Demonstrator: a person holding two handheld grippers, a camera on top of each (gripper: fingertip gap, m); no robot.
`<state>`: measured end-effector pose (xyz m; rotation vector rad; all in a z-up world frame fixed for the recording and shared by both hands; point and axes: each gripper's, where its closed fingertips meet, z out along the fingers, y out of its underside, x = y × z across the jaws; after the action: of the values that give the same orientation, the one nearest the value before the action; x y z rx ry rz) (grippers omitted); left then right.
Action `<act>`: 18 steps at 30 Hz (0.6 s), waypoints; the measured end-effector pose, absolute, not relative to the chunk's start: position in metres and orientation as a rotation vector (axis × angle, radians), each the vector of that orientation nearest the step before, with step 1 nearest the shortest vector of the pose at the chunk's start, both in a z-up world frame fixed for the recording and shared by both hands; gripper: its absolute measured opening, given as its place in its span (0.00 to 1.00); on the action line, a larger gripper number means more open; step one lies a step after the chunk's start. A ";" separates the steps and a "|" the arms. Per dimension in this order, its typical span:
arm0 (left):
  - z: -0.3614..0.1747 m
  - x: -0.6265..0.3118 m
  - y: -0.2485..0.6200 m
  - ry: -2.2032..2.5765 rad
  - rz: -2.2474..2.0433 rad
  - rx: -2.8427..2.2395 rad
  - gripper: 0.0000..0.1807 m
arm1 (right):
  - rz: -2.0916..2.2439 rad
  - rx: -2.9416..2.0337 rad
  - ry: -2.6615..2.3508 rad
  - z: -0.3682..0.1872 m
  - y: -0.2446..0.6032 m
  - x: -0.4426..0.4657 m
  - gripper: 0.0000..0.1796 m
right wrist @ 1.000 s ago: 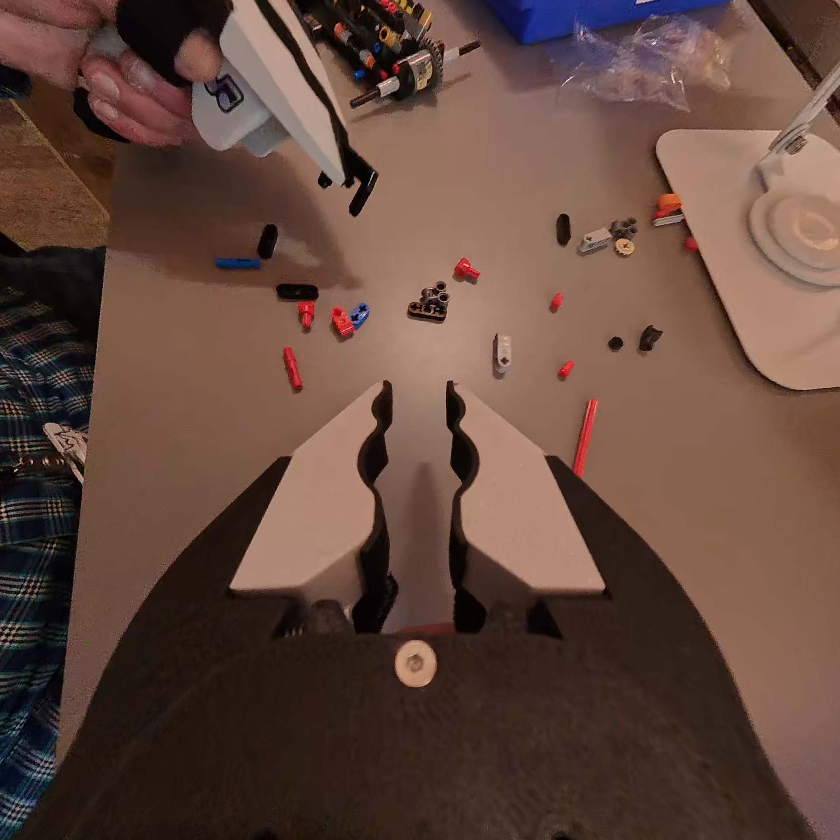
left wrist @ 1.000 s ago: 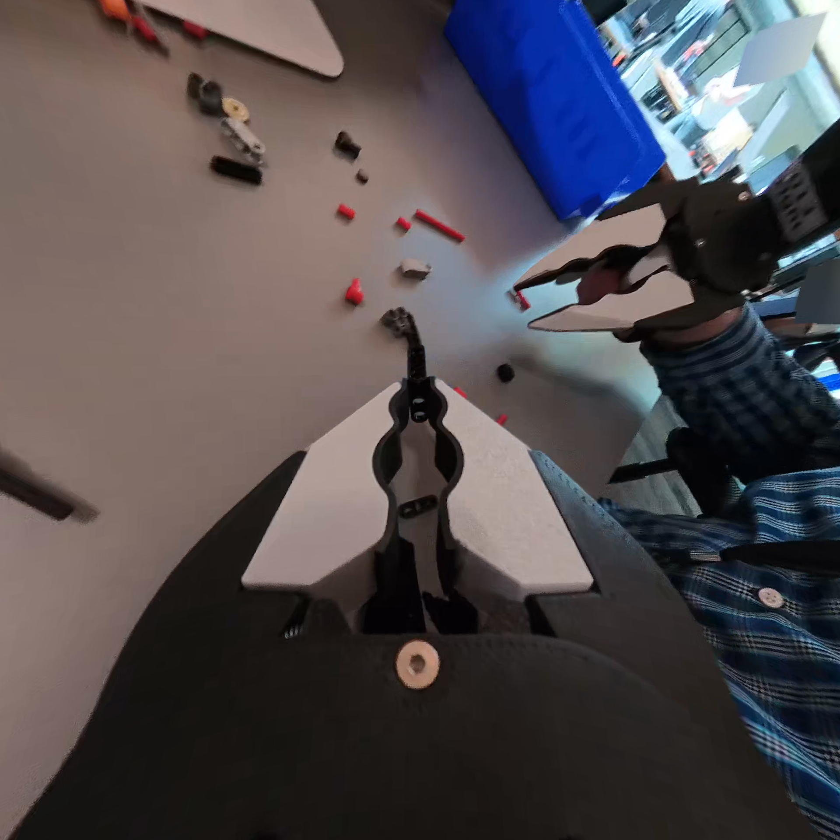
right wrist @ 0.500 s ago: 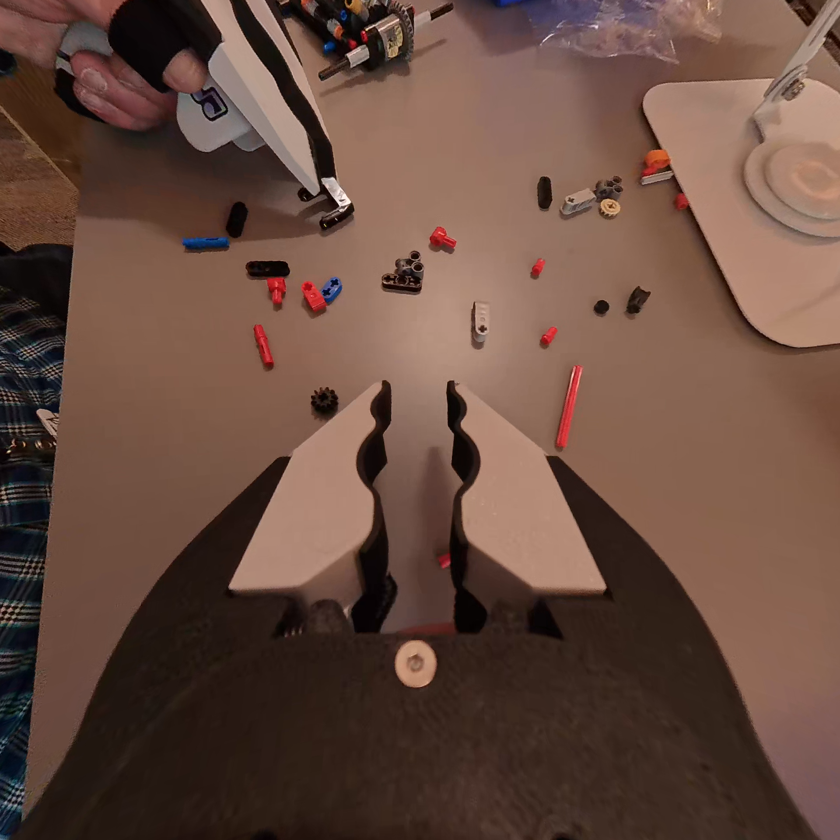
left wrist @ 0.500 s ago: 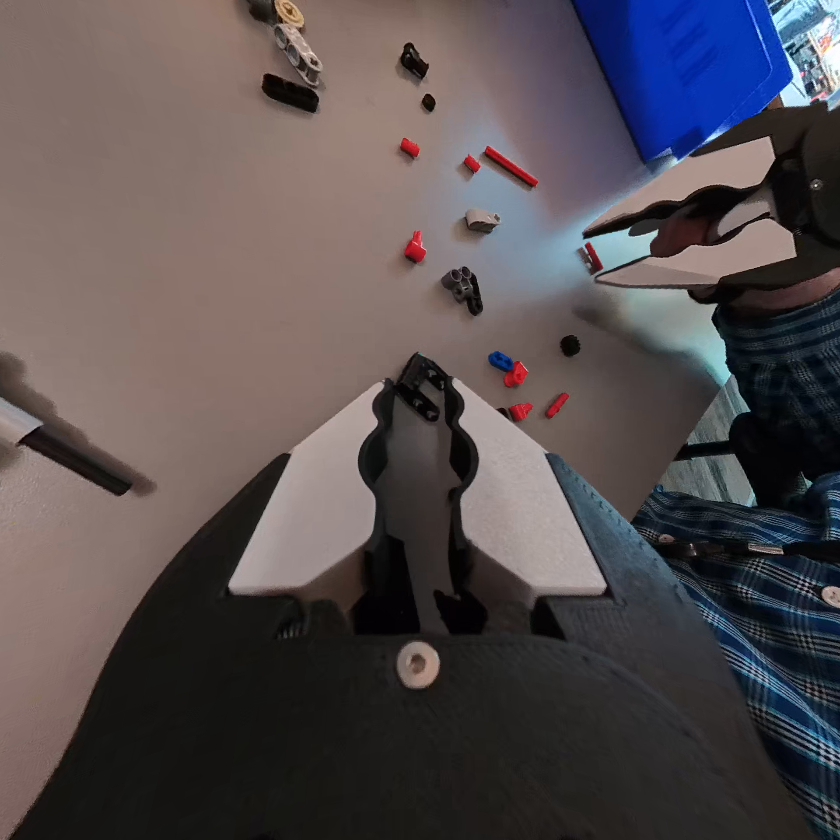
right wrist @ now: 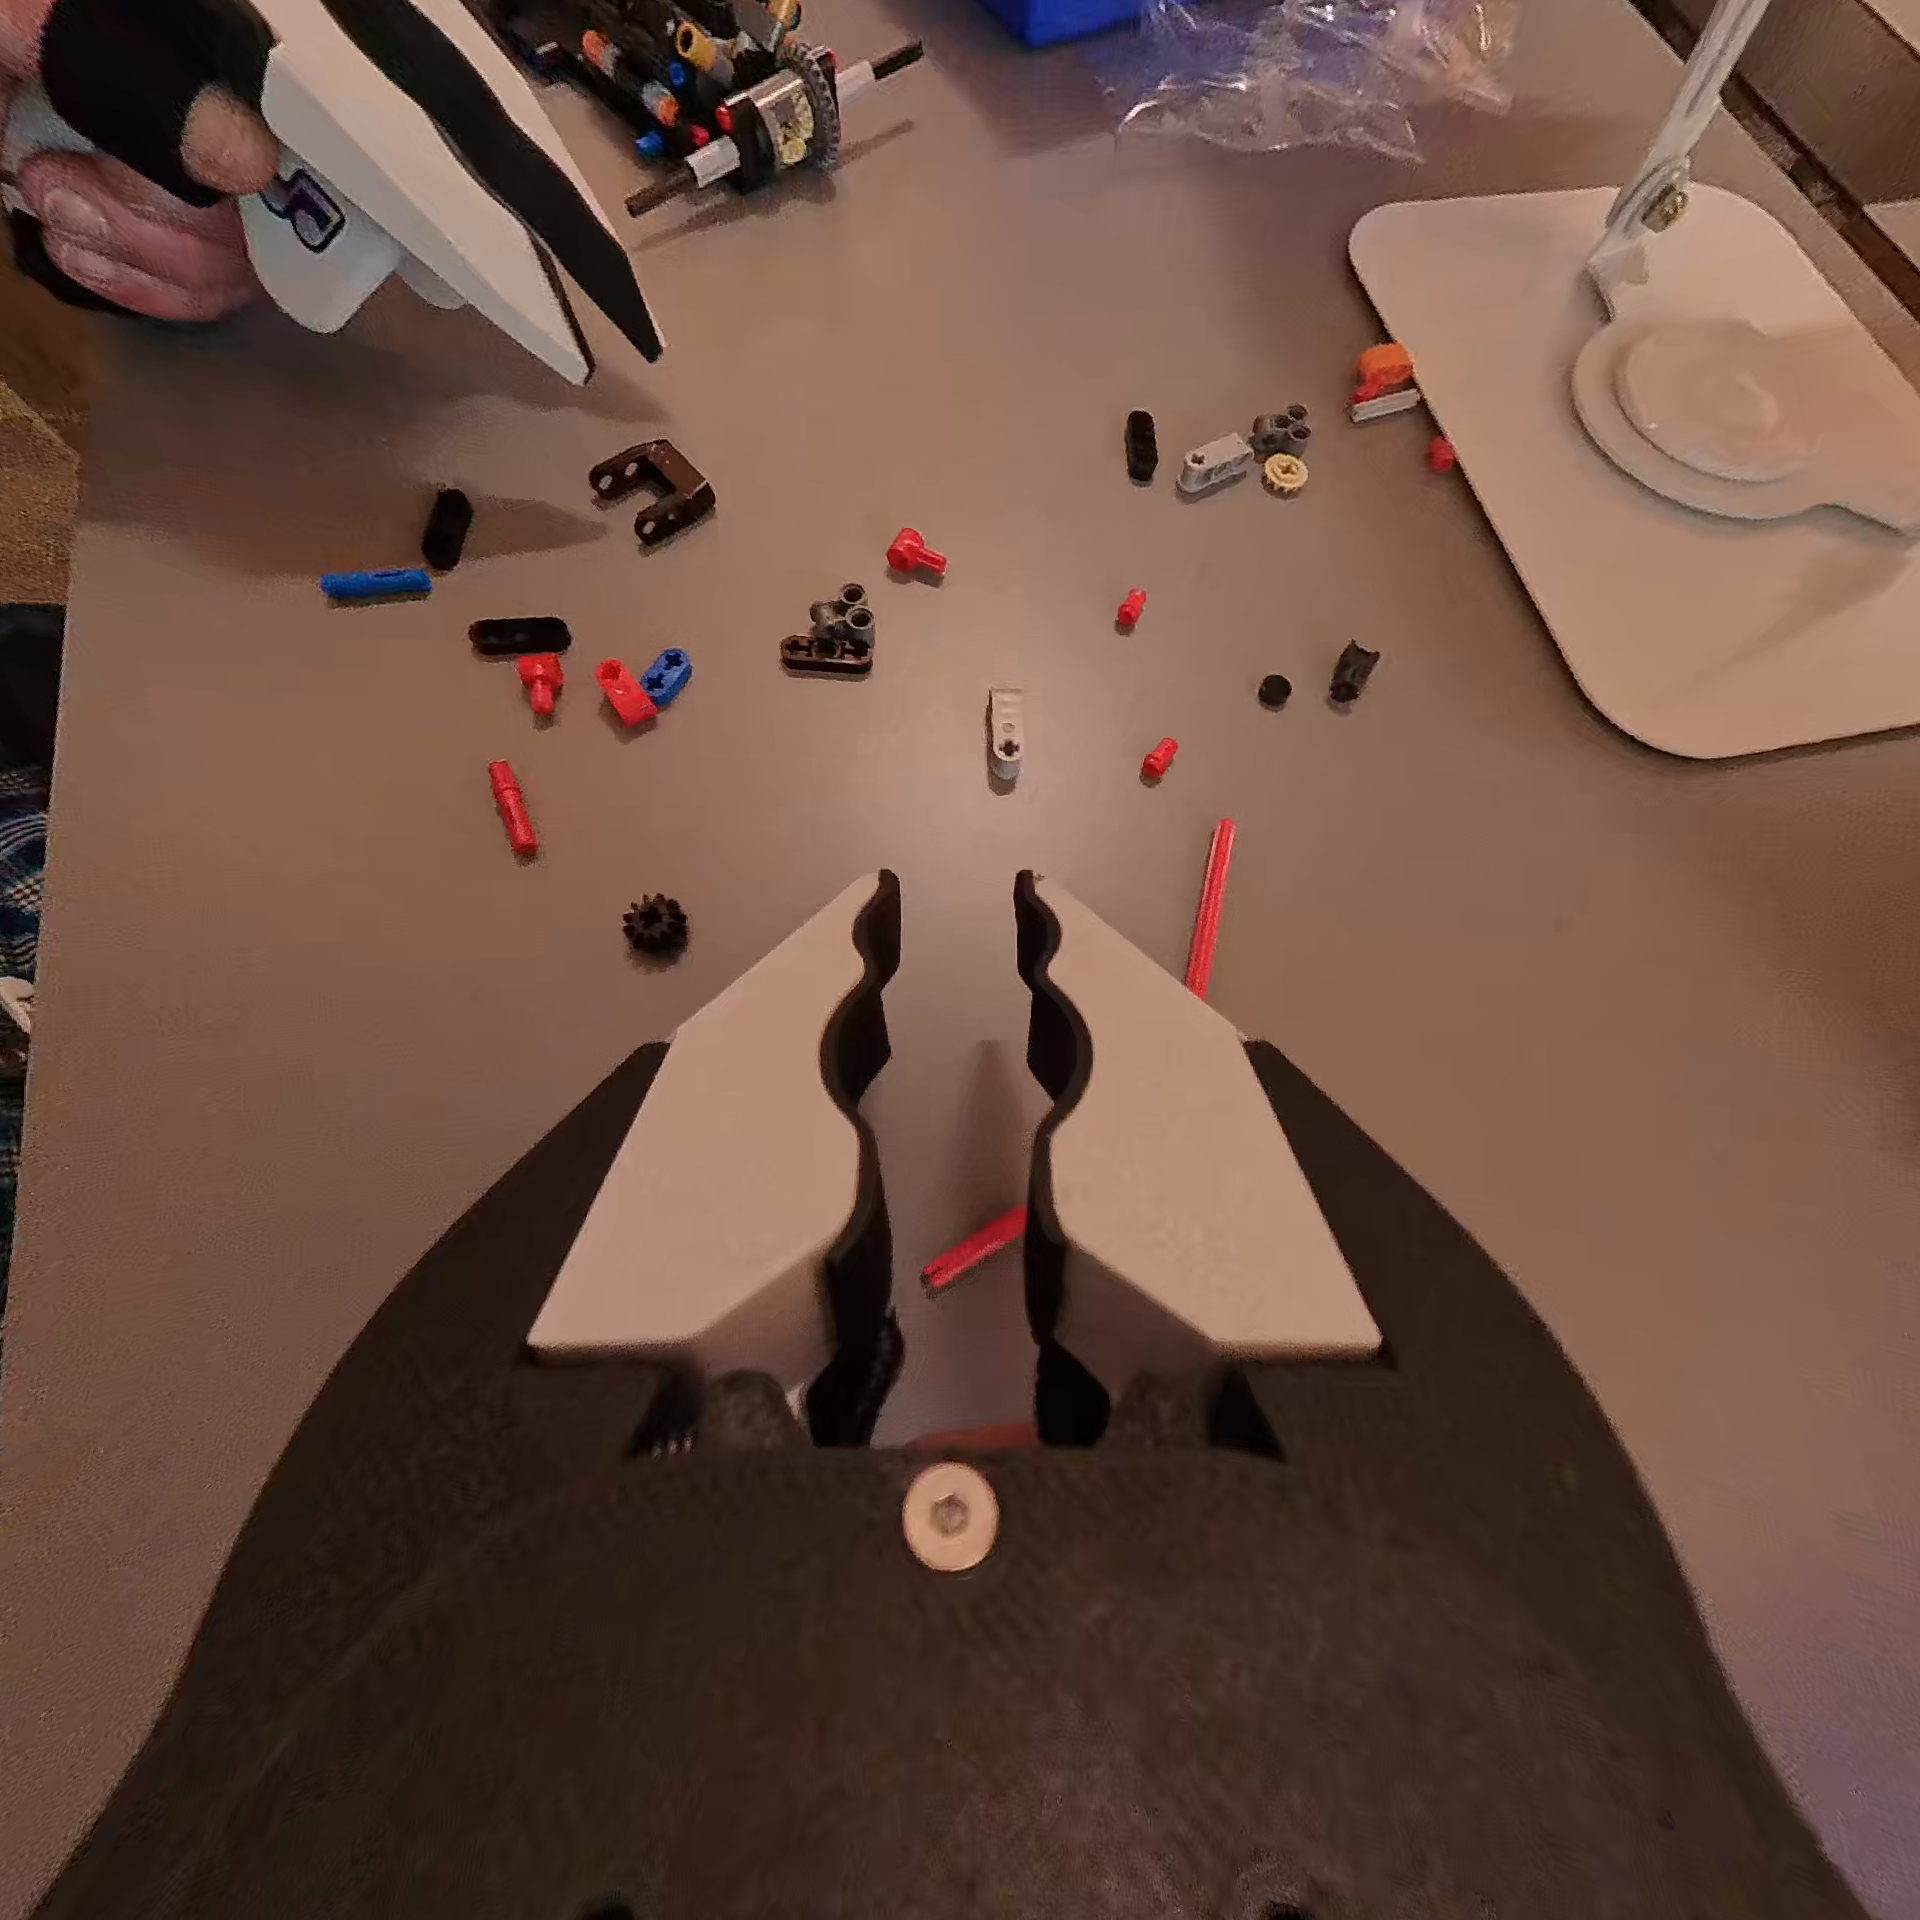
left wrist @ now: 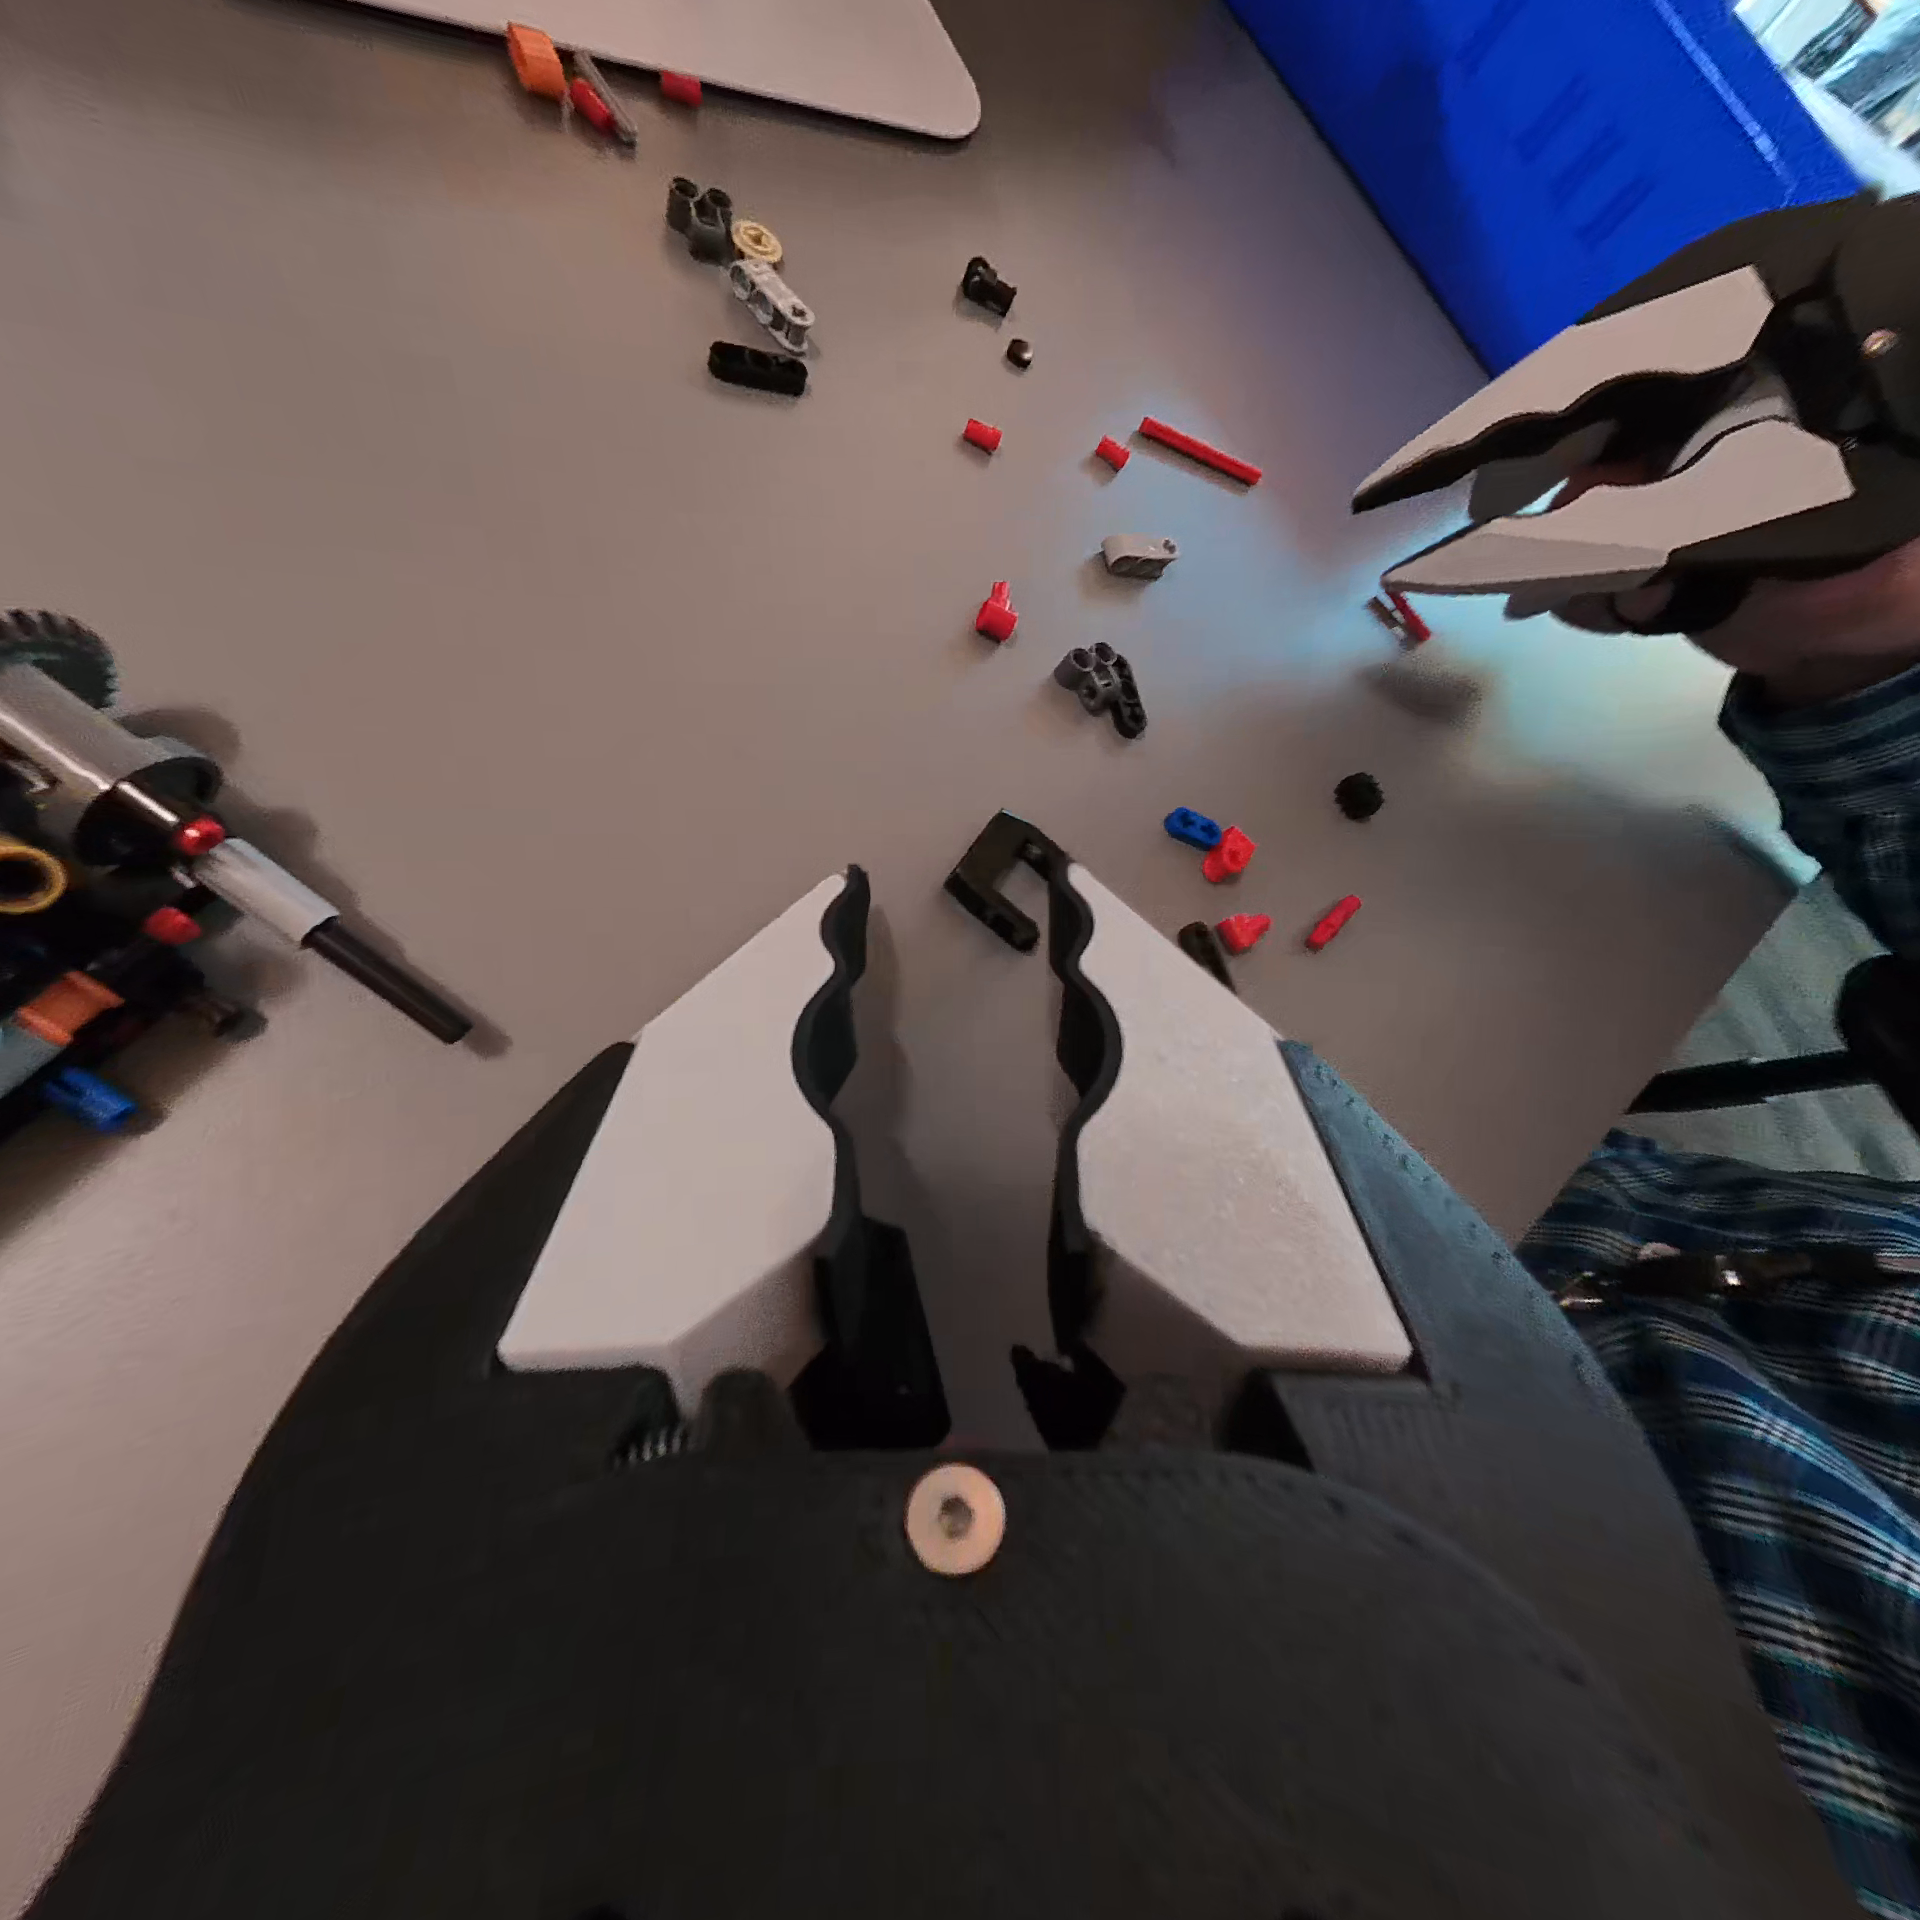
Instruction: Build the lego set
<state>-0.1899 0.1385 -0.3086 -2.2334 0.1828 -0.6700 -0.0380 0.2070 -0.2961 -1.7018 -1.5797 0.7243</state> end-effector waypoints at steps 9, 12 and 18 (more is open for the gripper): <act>-0.309 -0.198 0.141 0.184 -0.623 -2.216 0.16 | 0.705 -1.743 -1.509 -0.295 0.226 -0.039 0.14; -0.307 -0.199 0.141 0.174 -0.632 -2.204 0.15 | 0.688 -1.727 -1.505 -0.289 0.233 -0.044 0.14; -0.306 -0.199 0.142 0.159 -0.652 -2.195 0.14 | 0.691 -1.711 -1.508 -0.287 0.238 -0.054 0.15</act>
<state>-0.1995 0.1422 -0.3062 -2.1949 0.1591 -0.6519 -0.0537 0.2378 -0.2871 -1.7110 -1.5079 0.6910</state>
